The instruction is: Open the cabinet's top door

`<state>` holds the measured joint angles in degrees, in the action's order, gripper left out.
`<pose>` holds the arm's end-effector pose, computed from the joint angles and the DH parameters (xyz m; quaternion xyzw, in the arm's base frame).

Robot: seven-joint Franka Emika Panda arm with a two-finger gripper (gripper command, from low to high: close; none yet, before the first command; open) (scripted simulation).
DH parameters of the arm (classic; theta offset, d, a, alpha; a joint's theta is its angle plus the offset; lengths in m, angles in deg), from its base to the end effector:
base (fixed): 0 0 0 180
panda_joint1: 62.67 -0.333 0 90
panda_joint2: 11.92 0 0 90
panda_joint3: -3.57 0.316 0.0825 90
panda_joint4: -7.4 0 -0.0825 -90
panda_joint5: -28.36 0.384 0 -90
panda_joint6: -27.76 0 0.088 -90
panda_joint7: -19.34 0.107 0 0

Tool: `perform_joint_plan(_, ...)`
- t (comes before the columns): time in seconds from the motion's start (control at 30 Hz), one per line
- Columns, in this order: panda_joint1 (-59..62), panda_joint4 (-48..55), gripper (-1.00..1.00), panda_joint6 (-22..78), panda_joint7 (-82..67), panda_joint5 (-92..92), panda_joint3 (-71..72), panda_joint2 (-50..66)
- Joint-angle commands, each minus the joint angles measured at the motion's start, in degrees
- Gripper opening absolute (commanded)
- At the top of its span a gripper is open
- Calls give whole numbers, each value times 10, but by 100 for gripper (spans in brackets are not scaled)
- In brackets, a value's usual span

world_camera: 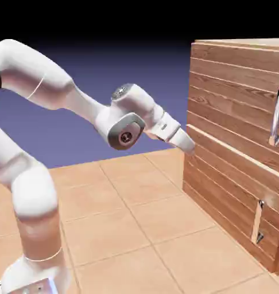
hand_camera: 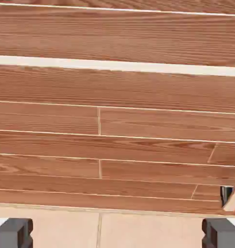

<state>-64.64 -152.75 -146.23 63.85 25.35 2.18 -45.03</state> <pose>0.3908 0.0077 0.4685 -0.8586 0.3226 -0.3702 0.1471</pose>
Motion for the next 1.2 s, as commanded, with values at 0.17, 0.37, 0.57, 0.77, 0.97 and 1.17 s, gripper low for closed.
perform_joint_plan(0.17,-63,42,0,1,102,-150,-69,-22)
perform_joint_plan(0.37,-127,84,0,2,205,-299,-138,-44)
perform_joint_plan(0.57,-190,126,0,3,307,-449,-207,-67)
perform_joint_plan(0.77,-254,168,0,4,410,-598,-276,-89)
perform_joint_plan(0.97,-317,210,0,4,512,-748,-345,-111)
perform_joint_plan(1.17,-381,253,0,5,614,-897,-414,-133)
